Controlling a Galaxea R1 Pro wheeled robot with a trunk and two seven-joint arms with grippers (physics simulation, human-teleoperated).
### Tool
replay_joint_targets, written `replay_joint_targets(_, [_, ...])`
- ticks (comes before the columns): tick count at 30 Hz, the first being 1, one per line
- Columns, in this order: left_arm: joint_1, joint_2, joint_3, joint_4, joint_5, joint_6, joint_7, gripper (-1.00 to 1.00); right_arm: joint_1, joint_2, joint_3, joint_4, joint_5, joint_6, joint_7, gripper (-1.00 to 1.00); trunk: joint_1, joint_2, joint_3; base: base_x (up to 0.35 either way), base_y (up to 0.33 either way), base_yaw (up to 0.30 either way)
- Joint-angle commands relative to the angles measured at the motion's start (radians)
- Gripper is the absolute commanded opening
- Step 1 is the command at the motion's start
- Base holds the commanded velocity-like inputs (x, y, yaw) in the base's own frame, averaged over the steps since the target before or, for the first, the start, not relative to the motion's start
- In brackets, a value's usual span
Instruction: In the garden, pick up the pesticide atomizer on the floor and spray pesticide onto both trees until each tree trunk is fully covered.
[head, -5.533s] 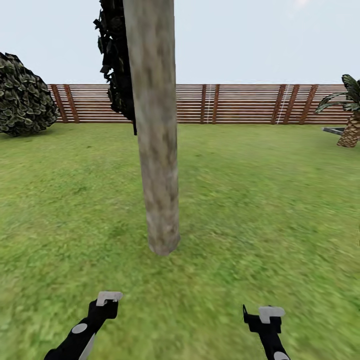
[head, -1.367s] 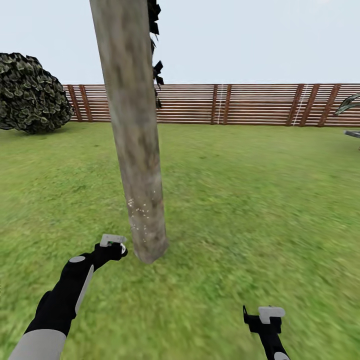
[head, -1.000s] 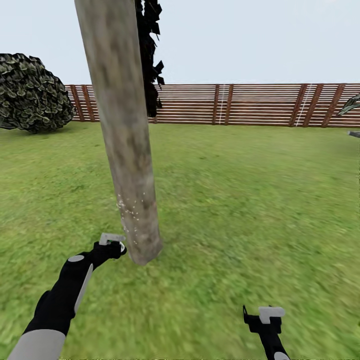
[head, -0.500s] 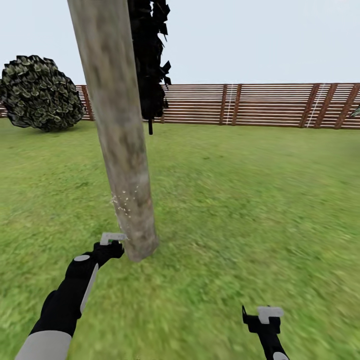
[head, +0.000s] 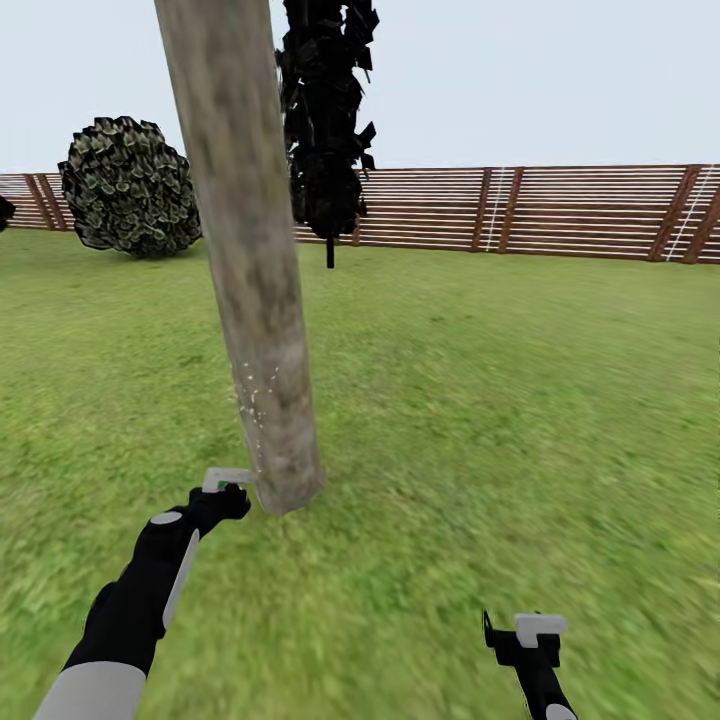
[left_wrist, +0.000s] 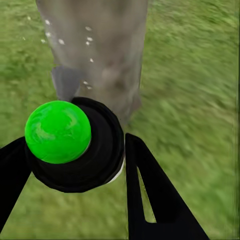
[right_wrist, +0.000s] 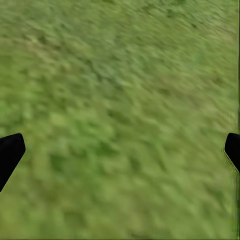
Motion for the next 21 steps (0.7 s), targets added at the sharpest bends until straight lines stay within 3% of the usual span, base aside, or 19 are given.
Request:
replay_joint_targets(1, [0.0,0.0,0.0,0.004,0.0,0.0,0.001,-1.0,0.0,0.0,0.0,0.0,0.0,0.0,0.0,1.0,0.0,0.0,0.0,0.0,-0.274,0.008])
replay_joint_targets(12, [0.0,0.0,0.0,0.015,-0.001,0.002,0.001,-1.0,0.0,0.0,0.001,0.001,0.0,0.0,0.0,1.0,0.0,0.0,0.0,0.073,-0.273,0.001])
replay_joint_targets(21, [0.0,-0.001,0.0,0.015,-0.001,0.003,0.001,-1.0,0.0,0.0,0.001,0.001,0.0,0.0,0.0,1.0,0.0,0.0,0.0,0.17,-0.252,0.223])
